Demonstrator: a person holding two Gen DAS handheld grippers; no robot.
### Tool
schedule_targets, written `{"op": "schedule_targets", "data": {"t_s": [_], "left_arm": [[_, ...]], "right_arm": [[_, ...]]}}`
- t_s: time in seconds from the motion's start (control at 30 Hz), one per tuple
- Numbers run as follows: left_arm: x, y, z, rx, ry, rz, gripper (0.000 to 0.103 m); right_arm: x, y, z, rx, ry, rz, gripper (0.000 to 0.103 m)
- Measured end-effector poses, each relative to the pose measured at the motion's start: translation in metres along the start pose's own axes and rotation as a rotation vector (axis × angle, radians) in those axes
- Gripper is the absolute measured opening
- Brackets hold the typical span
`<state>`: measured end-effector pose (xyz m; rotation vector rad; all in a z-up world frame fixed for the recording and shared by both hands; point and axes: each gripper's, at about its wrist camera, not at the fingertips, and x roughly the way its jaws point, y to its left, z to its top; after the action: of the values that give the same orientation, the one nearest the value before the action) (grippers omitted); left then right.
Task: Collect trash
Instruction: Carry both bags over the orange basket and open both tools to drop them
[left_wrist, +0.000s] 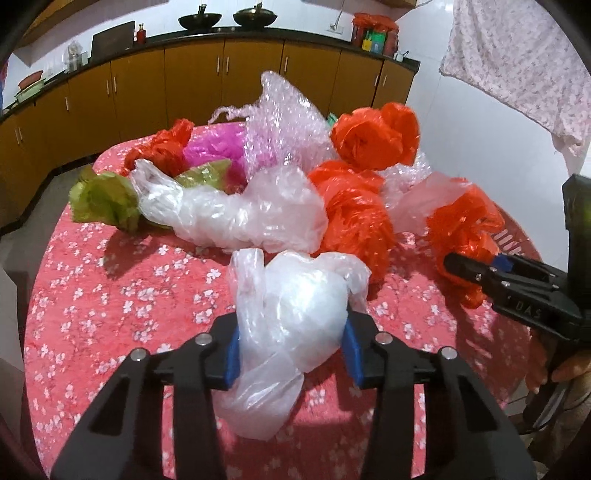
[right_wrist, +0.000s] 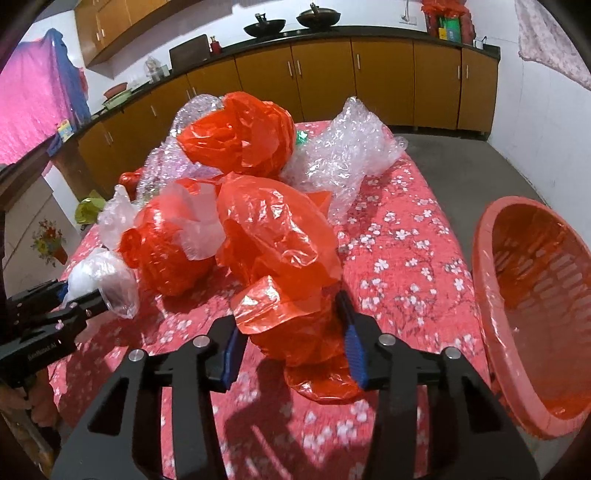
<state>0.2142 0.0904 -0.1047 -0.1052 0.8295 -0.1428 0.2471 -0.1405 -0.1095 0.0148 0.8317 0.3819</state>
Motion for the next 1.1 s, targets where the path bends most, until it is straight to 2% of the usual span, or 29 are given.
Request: {"op": "schedule_targets", "data": {"t_s": [0.3, 0.53, 0.83, 1.0, 1.1], "left_arm": [[-0.039, -0.02, -0.001, 0.022, -0.059, -0.047, 0.043], [-0.046, -0.078, 0.019, 0.086, -0.096, -0.146, 0.043], [-0.017, -0.184, 0.054, 0.222, -0.119, -0.288, 0.043], [0.018, -0.235, 0.068, 0.268, -0.104, -0.34, 0.043], [0.037, -0.253, 0.074, 0.277, -0.094, -0.36, 0.043]], "right_arm": [[-0.045, -0.019, -0.011, 0.032, -0.068, -0.037, 0.046], [-0.089, -0.072, -0.018, 0.142, -0.138, -0.191, 0.046], [-0.118, -0.151, -0.027, 0.303, -0.179, -0.374, 0.046], [-0.119, -0.169, -0.026, 0.33, -0.2, -0.411, 0.046], [-0.117, -0.181, -0.026, 0.362, -0.209, -0.416, 0.046]]}}
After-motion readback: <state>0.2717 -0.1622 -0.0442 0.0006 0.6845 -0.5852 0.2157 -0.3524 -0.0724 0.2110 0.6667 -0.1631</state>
